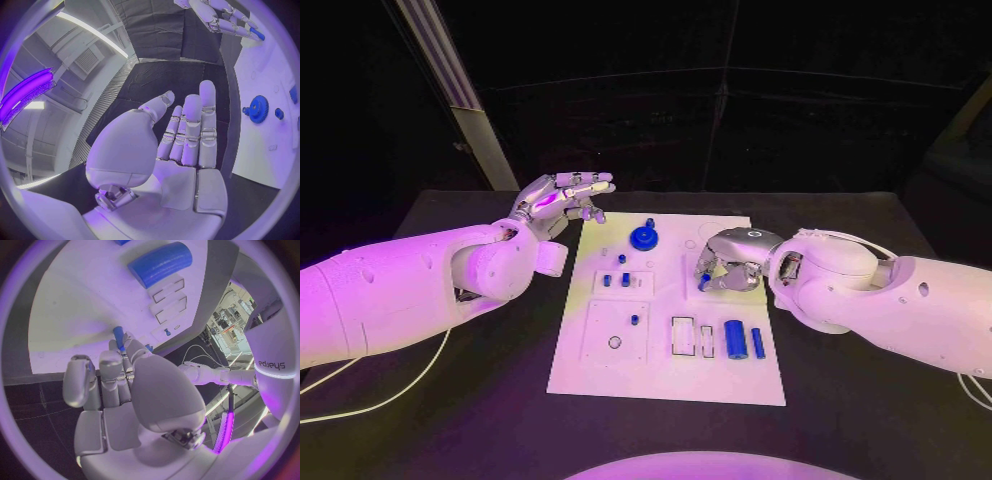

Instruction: Assemble the parts on the task board

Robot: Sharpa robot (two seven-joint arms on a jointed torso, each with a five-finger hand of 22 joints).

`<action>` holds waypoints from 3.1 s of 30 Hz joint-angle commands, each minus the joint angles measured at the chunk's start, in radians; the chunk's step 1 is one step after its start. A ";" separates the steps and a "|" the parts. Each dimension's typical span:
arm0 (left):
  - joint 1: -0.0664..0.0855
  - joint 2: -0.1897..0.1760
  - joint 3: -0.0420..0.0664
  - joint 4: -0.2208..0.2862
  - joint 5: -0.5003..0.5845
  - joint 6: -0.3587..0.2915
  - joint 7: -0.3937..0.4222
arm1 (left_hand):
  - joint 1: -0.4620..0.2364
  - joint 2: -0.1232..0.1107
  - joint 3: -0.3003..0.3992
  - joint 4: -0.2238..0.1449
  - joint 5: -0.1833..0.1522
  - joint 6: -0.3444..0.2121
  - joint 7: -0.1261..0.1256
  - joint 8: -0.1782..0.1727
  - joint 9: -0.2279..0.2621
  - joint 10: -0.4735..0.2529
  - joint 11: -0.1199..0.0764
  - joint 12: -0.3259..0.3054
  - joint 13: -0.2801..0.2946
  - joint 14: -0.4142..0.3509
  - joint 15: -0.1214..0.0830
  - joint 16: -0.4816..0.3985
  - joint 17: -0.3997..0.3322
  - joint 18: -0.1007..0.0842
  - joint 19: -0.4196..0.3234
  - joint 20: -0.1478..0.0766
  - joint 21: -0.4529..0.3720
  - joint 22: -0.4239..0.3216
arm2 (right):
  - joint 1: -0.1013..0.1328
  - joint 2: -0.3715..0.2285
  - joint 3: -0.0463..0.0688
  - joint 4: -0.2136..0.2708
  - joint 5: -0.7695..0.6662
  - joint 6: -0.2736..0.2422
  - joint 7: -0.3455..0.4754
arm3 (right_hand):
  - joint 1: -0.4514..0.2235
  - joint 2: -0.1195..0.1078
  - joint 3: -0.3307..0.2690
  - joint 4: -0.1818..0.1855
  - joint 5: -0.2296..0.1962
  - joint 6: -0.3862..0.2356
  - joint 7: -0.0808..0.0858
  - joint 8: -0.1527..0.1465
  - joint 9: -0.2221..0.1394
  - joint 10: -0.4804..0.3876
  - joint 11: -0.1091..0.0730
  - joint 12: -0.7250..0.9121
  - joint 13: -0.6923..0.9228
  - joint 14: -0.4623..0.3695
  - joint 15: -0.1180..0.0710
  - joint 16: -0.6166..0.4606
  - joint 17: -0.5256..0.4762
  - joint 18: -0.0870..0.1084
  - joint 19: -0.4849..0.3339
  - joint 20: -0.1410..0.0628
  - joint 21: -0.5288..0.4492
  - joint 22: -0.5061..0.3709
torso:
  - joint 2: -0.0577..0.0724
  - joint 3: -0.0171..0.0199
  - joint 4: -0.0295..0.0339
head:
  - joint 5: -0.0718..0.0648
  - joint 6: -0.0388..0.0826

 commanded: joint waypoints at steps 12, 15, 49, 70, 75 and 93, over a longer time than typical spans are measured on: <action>0.001 -0.001 0.001 0.000 -0.005 0.014 -0.004 | 0.003 0.007 -0.007 0.000 0.003 -0.006 0.000 0.006 0.000 -0.006 -0.002 0.006 0.001 -0.004 0.002 0.005 -0.001 0.015 0.003 0.000 -0.005 -0.001 | 0.001 -0.023 0.000 0.050 -0.049 -0.090 0.021 | -0.061 -0.076 0.267 -0.052 -0.023 0.027 0.007 0.001 -0.001 0.051 -0.001 -0.046 0.005 -0.005 -0.001 0.026 0.000 -0.016 0.002 0.003 0.019 0.018 | -0.001 -0.0001 -0.0014 | 0.000 -0.001; 0.001 -0.001 0.000 0.000 -0.005 0.014 -0.006 | 0.005 0.008 -0.007 0.000 0.003 -0.006 0.001 0.007 0.000 -0.007 -0.001 0.007 0.001 -0.004 0.002 0.005 -0.002 0.015 0.004 0.000 -0.006 -0.002 | 0.001 -0.034 0.000 0.068 -0.048 -0.116 0.029 | -0.073 -0.086 0.291 -0.053 -0.022 0.029 0.008 0.001 -0.001 0.054 -0.002 -0.049 0.005 -0.005 -0.001 0.028 0.000 -0.016 0.002 0.003 0.020 0.019 | -0.002 -0.0006 -0.0024 | 0.001 0.003; 0.000 0.025 -0.001 -0.004 -0.006 0.023 -0.006 | 0.005 0.010 -0.008 0.000 0.003 -0.007 0.001 0.008 0.000 -0.008 -0.001 0.008 0.001 -0.004 0.002 0.006 -0.002 0.015 0.005 0.000 -0.006 -0.002 | -0.063 0.164 0.029 0.105 0.018 -0.127 0.126 | -0.121 -0.120 0.333 -0.037 -0.020 0.026 0.011 0.000 -0.001 0.054 0.001 -0.064 0.005 -0.004 0.001 0.040 0.003 -0.017 0.003 0.005 0.023 0.023 | 0.001 -0.0018 0.0002 | 0.030 -0.006; 0.001 0.033 -0.001 -0.018 -0.011 0.023 -0.001 | 0.008 0.013 -0.009 0.000 0.004 -0.007 0.001 0.009 0.000 -0.009 -0.001 0.011 0.001 -0.004 0.002 0.007 -0.003 0.015 0.005 0.000 -0.007 -0.003 | -0.105 0.252 0.009 0.017 -0.038 -0.052 0.127 | -0.122 -0.119 0.337 -0.036 -0.015 0.025 0.012 0.000 0.000 0.054 0.002 -0.065 0.005 -0.005 0.002 0.041 0.003 -0.017 0.002 0.005 0.023 0.022 | 0.000 -0.0001 -0.0009 | 0.034 -0.021; 0.001 0.032 -0.001 -0.023 -0.013 0.024 -0.001 | 0.008 0.013 -0.009 0.000 0.004 -0.007 0.001 0.009 0.000 -0.009 -0.001 0.011 0.001 -0.004 0.002 0.007 -0.003 0.015 0.005 0.000 -0.007 -0.003 | -0.107 0.261 0.008 0.014 -0.039 -0.056 0.127 | -0.123 -0.119 0.338 -0.035 -0.015 0.025 0.012 0.000 0.000 0.054 0.002 -0.065 0.005 -0.005 0.002 0.041 0.003 -0.017 0.002 0.005 0.023 0.022 | 0.001 0.0003 -0.0016 | 0.035 -0.023; 0.001 0.034 -0.001 -0.028 -0.014 0.025 -0.003 | 0.008 0.013 -0.009 0.000 0.004 -0.007 0.001 0.009 0.000 -0.009 -0.001 0.011 0.001 -0.004 0.002 0.007 -0.003 0.015 0.005 0.000 -0.007 -0.003 | -0.109 0.266 0.005 -0.001 -0.102 -0.030 0.099 | -0.122 -0.117 0.342 -0.035 -0.013 0.026 0.011 0.001 0.000 0.054 0.001 -0.065 0.006 -0.005 0.002 0.040 0.001 -0.017 0.002 0.005 0.023 0.021 | -0.001 0.0001 -0.0005 | 0.036 -0.025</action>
